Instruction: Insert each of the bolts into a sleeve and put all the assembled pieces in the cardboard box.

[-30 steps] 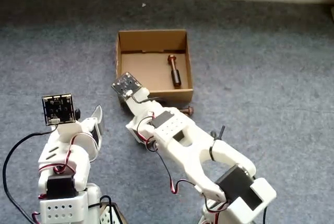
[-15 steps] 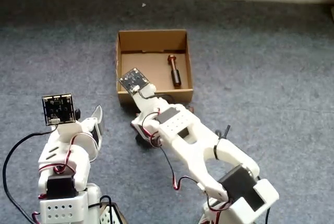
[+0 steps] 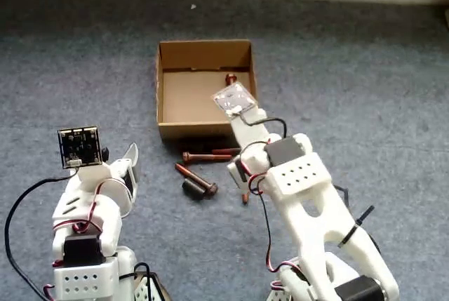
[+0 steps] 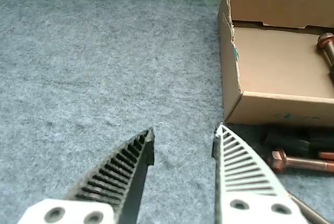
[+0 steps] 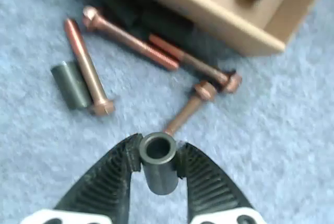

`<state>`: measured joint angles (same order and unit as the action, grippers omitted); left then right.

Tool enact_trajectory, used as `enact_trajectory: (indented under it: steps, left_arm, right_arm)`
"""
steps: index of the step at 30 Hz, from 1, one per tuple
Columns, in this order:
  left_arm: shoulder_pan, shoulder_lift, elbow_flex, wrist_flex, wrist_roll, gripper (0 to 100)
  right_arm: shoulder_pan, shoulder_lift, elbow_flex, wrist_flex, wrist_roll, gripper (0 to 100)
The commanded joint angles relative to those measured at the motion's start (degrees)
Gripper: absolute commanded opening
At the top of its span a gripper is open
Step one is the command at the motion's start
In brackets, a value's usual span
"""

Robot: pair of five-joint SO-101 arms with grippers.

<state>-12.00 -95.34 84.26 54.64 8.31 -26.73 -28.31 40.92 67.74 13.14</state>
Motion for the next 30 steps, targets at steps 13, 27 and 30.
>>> enact_trajectory:
  steps: [13, 27, 30]
  left_arm:
    - [-0.1, -0.5, -0.1, -1.2, 0.3, 19]
    - [-0.1, -0.5, -0.1, -1.2, 0.3, 19]
    - [-0.1, -0.5, -0.1, -1.2, 0.3, 19]
  right_arm:
    - [13.6, 9.4, 8.6, -6.8, 6.8, 13.7]
    - [13.6, 8.7, 9.1, -6.1, 3.8, 13.8]
    - [13.7, 8.7, 11.3, -10.2, 3.5, 13.8]
